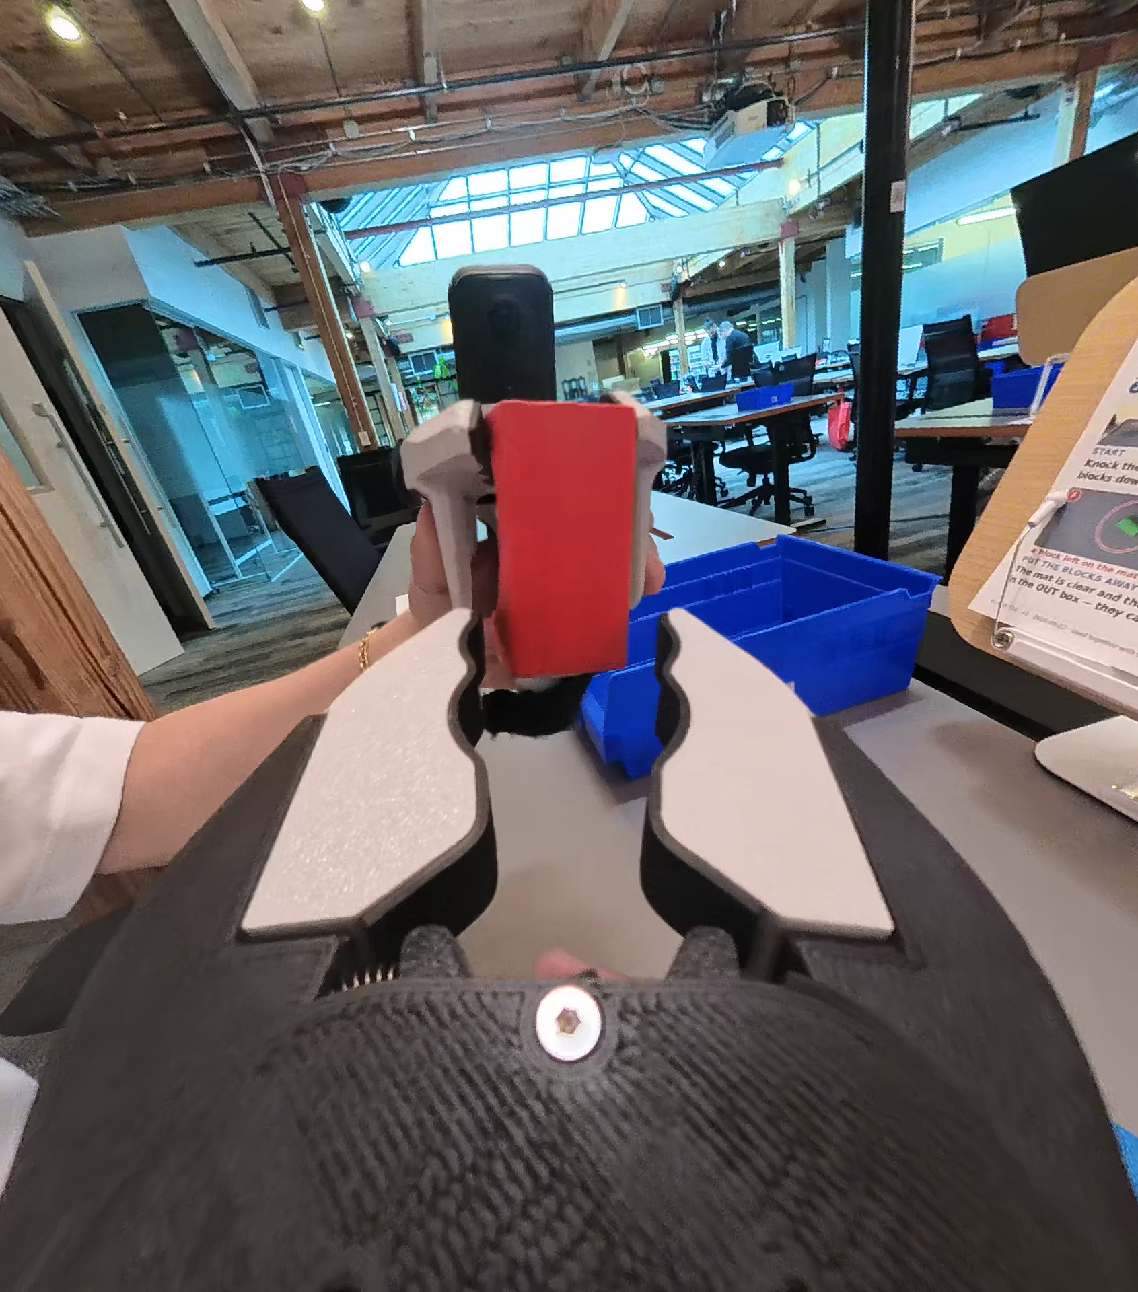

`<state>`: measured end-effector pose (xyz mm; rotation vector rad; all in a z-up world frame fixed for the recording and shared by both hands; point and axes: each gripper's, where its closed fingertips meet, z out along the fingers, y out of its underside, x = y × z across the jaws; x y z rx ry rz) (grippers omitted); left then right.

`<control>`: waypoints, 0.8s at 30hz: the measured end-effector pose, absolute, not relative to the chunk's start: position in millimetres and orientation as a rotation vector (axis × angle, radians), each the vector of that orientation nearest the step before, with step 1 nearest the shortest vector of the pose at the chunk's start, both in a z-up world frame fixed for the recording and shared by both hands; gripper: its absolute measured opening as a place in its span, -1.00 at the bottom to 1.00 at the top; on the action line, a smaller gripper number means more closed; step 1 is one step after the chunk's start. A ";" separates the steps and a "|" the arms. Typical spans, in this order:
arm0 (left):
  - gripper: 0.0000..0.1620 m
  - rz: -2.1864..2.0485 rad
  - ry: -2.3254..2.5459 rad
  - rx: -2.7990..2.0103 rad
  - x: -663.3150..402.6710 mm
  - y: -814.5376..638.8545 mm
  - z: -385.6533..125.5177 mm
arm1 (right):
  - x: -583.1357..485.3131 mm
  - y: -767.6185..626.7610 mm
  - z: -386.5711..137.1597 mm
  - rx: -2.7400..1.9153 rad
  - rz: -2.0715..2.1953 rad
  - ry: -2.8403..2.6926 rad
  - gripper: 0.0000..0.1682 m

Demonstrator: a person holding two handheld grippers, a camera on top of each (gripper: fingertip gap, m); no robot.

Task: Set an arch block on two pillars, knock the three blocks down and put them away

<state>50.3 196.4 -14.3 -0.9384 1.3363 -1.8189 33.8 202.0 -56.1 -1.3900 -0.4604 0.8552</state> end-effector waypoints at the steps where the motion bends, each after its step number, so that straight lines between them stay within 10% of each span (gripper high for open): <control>1: -0.58 -1.829 1.338 -0.926 50.6 194.8 -14.6 | 34.4 202.3 -56.7 -1.391 0.856 -0.465 -0.47; 24: -0.28 -1.155 1.298 -1.259 31.7 220.1 -89.8 | 122.3 240.6 -121.7 -2.049 0.234 -1.208 -0.58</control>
